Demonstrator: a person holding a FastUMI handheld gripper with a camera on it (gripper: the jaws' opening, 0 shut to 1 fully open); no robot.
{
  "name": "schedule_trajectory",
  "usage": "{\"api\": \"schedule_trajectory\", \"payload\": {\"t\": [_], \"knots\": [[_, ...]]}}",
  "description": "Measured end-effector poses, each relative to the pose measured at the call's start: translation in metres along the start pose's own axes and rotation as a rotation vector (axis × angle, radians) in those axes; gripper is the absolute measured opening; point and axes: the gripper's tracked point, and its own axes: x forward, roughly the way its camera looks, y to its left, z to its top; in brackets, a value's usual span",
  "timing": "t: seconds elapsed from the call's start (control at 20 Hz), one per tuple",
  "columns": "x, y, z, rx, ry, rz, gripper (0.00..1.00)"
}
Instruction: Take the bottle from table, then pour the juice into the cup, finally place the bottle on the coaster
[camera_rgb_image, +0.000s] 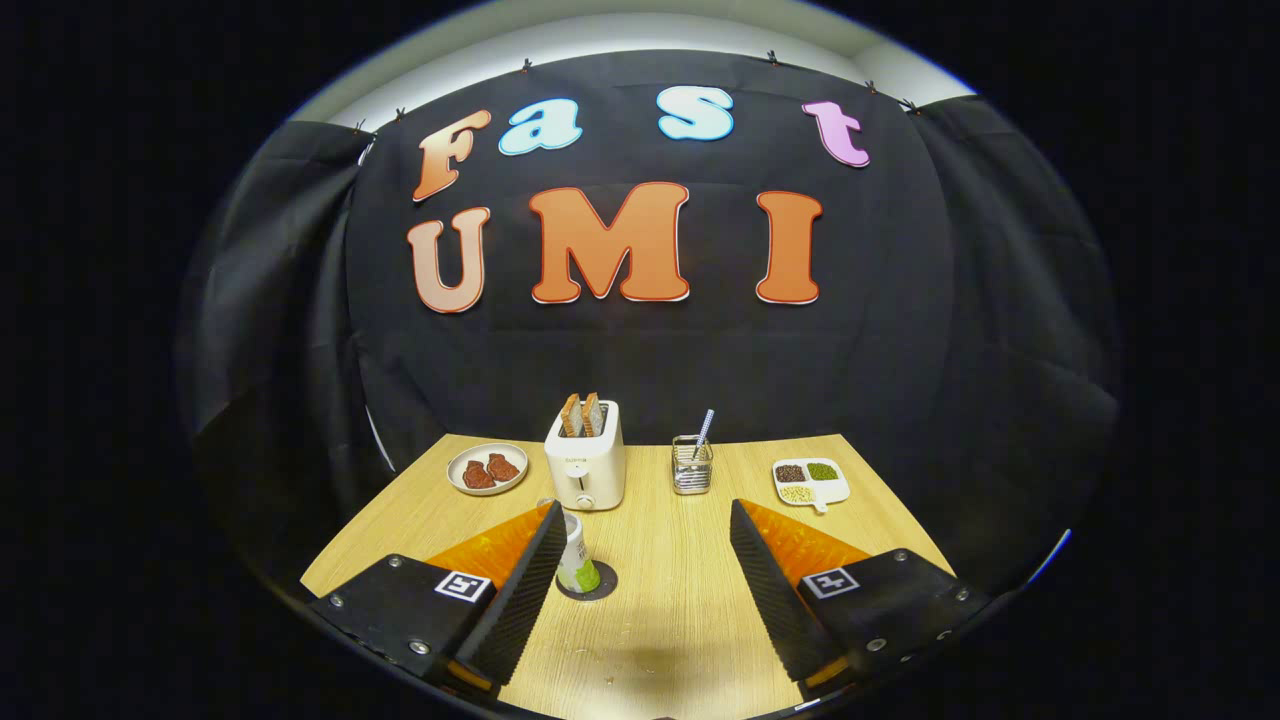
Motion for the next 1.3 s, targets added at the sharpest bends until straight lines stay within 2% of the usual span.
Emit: {"api": "schedule_trajectory", "payload": {"t": [0.65,1.05,1.3], "knots": [[0.023,-0.029,-0.001,0.017,-0.019,-0.033,0.97],[0.010,-0.042,-0.006,0.083,0.004,-0.077,0.97],[-0.004,-0.052,0.007,0.039,-0.055,-0.109,0.97]]}}
